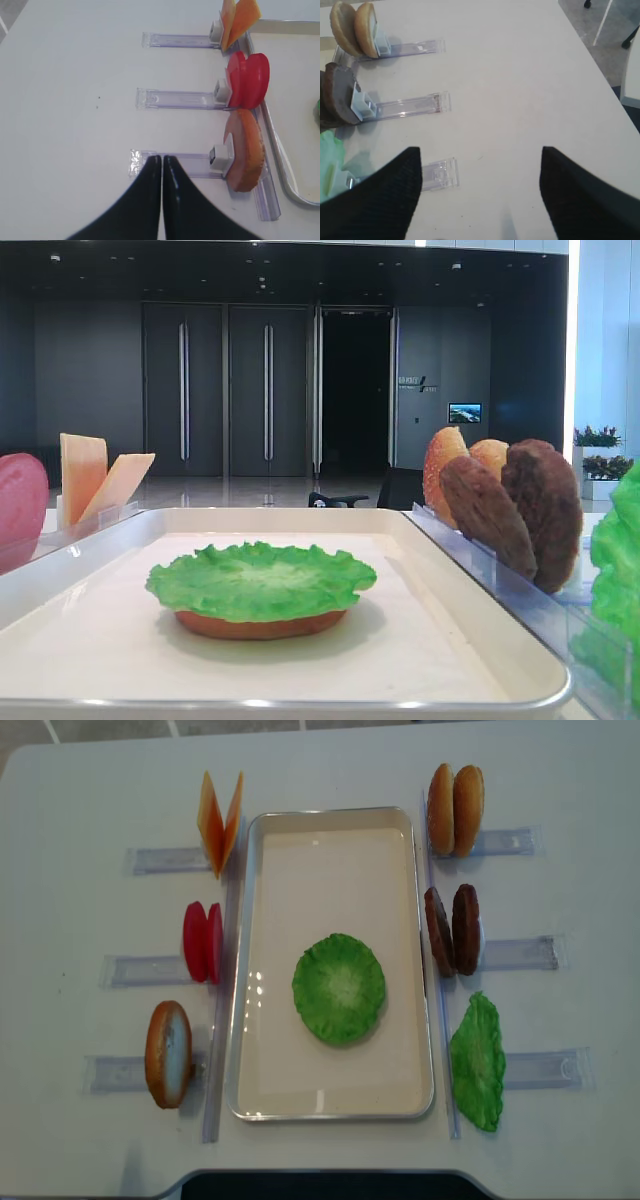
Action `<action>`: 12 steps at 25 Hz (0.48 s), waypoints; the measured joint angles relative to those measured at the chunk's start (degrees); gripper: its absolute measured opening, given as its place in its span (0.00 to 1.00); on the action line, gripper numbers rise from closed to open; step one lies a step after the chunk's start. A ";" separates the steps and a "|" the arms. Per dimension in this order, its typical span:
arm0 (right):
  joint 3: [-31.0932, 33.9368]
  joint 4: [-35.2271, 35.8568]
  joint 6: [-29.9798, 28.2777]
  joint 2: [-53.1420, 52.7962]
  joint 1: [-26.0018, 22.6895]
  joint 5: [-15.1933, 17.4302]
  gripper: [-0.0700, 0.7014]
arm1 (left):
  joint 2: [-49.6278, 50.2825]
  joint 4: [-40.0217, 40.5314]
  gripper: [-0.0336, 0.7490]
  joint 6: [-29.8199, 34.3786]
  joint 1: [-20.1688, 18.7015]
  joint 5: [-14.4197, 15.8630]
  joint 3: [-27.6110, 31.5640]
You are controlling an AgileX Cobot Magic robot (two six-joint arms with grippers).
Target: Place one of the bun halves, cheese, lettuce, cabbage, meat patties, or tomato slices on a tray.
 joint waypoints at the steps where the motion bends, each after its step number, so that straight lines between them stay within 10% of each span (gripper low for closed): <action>1: 0.00 0.00 0.00 0.00 0.00 0.00 0.75 | 0.00 0.00 0.04 0.00 0.00 0.00 0.00; 12: 0.00 0.00 0.00 0.00 0.00 0.00 0.74 | 0.00 0.00 0.04 0.00 0.00 0.00 0.00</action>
